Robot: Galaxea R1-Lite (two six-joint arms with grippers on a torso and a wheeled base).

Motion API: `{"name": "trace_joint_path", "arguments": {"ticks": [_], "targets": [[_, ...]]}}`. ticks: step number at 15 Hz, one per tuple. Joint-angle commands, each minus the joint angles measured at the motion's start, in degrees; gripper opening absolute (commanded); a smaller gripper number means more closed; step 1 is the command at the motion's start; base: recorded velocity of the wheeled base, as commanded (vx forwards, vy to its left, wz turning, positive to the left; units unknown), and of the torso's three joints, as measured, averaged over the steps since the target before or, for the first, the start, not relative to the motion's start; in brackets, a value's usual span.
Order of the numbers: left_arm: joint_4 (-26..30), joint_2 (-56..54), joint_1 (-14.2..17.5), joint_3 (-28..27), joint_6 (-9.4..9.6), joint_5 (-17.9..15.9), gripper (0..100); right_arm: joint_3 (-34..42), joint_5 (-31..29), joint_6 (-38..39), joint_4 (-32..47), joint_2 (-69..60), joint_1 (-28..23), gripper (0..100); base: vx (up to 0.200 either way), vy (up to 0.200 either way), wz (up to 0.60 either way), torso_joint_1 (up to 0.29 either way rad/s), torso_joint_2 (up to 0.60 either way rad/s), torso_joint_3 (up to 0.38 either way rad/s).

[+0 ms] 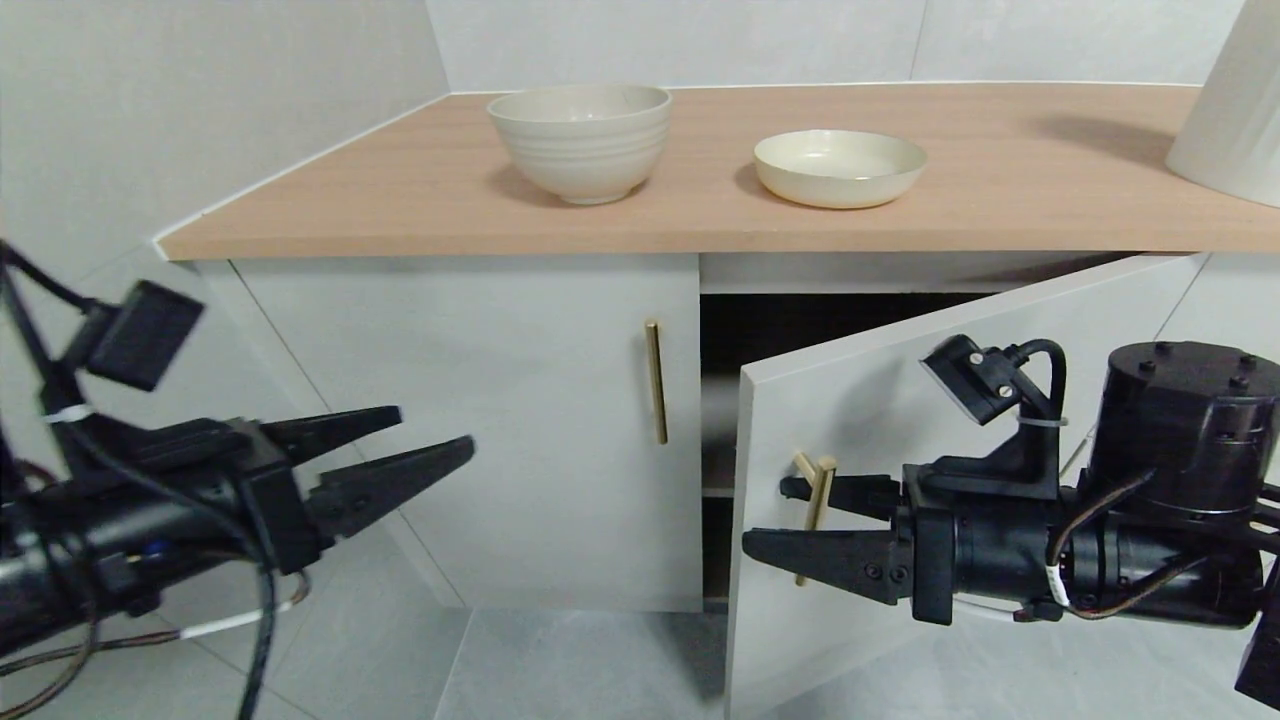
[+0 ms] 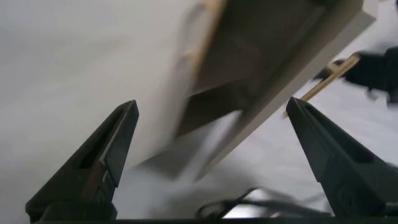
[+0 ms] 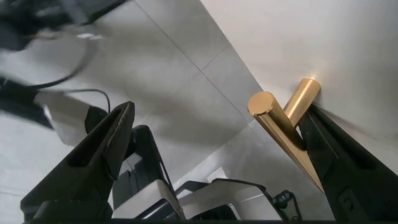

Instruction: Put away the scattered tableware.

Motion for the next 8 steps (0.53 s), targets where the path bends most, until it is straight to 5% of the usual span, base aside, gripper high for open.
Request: {"name": "trace_joint_path", "arguments": {"ticks": [1,4,5,8], "targets": [[-13.4,19.8,-10.2,-1.5,-5.44,0.3,100,0.4,0.2,-0.4,0.2,-0.2,0.1,100,0.000,0.000,0.00,0.000,0.00,0.000],[-21.7,26.4,-17.1,-3.1,-6.32,3.4,100,0.5,0.2,-0.5,0.2,-0.7,0.1,100,0.000,0.000,0.00,0.000,0.00,0.000],[-22.3,27.1,-18.9,-3.3,-6.23,3.4,0,0.5,0.2,-0.5,0.2,-0.6,0.1,100,0.000,0.000,0.00,0.000,0.00,0.000],[-25.3,27.9,-20.0,-3.7,-6.50,3.3,0,0.5,0.2,-0.5,0.2,-0.7,0.1,100,0.000,0.000,0.00,0.000,0.00,0.000]]}}
